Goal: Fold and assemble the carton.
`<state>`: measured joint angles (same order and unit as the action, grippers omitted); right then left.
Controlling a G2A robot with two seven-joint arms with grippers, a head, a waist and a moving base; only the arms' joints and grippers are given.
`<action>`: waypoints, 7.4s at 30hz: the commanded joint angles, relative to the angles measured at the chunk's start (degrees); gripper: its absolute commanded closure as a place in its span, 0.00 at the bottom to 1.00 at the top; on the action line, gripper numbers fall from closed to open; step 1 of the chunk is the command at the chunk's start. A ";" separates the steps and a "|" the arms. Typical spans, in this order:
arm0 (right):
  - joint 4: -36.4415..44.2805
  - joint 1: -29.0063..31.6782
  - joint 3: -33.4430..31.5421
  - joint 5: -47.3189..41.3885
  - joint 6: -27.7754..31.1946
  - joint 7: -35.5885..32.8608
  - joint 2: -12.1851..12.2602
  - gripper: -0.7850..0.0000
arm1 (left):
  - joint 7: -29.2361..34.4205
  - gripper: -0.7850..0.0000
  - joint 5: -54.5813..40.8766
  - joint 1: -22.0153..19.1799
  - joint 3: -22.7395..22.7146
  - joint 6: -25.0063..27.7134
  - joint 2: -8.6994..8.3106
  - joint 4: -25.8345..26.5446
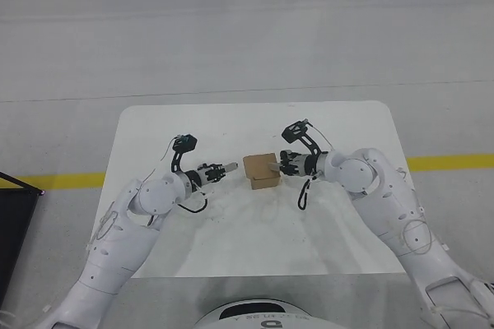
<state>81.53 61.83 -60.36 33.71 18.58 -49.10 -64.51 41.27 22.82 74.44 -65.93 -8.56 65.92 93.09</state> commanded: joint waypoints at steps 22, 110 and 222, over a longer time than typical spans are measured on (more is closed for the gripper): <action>0.06 -1.01 2.08 1.02 -1.34 -0.19 -0.30 0.53 | -2.19 0.03 8.96 -8.70 10.86 -9.39 2.77 -6.66; 0.91 1.01 -0.74 -1.53 0.37 1.10 1.03 0.51 | 20.13 0.42 16.99 -24.20 21.33 -19.16 7.24 -4.13; -0.59 0.00 -0.93 -4.06 0.64 5.31 1.57 0.65 | 5.09 0.00 11.96 -12.06 7.65 -12.04 7.82 -8.48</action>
<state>80.80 61.80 -61.41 29.49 19.29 -43.78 -62.93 46.54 34.91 62.48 -58.51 -20.56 73.66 84.79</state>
